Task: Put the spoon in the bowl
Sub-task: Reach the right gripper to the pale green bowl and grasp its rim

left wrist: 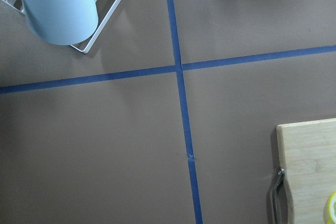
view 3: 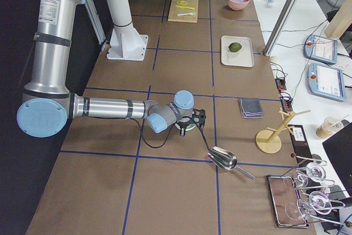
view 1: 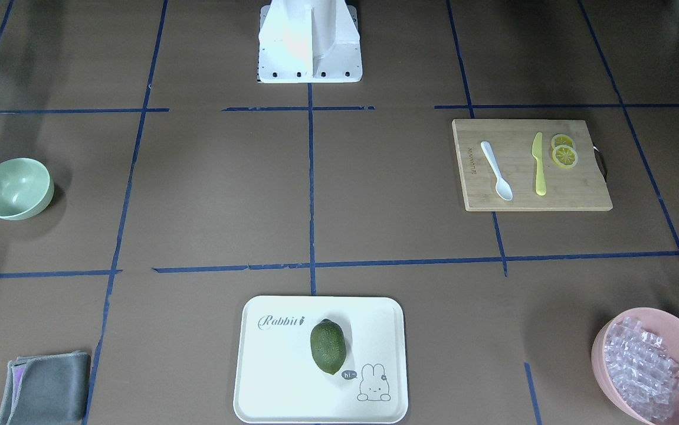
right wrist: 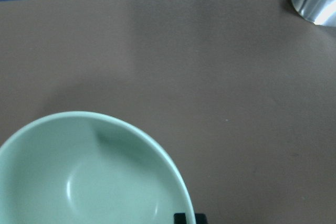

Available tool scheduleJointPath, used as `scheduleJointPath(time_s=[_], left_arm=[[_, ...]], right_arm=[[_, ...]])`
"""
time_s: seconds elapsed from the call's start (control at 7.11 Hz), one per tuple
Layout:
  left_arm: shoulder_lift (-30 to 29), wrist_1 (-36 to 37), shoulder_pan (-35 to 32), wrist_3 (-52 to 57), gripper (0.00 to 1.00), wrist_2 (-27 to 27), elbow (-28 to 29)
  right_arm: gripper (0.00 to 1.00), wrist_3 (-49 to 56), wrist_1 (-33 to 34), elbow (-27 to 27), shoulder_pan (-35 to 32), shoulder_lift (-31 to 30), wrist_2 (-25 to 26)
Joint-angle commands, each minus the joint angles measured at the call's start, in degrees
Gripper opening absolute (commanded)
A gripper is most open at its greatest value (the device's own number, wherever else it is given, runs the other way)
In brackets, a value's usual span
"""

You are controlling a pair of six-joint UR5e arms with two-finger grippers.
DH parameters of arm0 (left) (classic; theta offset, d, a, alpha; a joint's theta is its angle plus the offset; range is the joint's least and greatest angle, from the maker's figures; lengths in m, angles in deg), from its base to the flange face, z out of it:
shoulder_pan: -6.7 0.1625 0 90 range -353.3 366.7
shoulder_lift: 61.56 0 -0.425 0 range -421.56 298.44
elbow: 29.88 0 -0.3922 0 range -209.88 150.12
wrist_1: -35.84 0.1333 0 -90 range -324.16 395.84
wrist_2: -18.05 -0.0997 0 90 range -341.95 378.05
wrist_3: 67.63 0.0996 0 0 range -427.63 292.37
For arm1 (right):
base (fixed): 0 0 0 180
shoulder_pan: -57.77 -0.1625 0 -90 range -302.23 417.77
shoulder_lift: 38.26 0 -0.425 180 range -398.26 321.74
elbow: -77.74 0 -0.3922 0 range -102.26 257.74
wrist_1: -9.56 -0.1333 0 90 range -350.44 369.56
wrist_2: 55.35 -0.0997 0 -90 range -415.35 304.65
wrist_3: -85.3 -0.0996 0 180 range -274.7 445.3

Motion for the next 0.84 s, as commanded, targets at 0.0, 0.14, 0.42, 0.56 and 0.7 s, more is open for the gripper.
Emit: scheduleJointPath(time_s=[0.0,0.14,0.42,0.56,0.7], left_arm=[[0.34,-0.09,0.09,0.09,1.00,-0.06,0.01],[0.34,-0.09,0.09,0.09,1.00,0.03,0.01],[0.34,0.00,0.09,0.09,1.00,-0.06,0.01],[0.34,0.00,0.18,0.09,1.00,0.03,0.01],[0.43,0.00,0.26,0.09,1.00,0.03,0.01]], right_arm=[[0.00,-3.46,-0.04,-8.16,-2.11,-0.42,-5.70],[0.00,-10.19,0.48,-13.34,-1.95,0.62,-5.81],[0.00,-23.92,0.75,-14.71,4.59,8.86,-4.16],[0.00,-27.80,1.88,-14.71,9.69,13.42,-0.75],[0.00,-32.97,8.33,-14.88,14.70,20.25,3.47]])
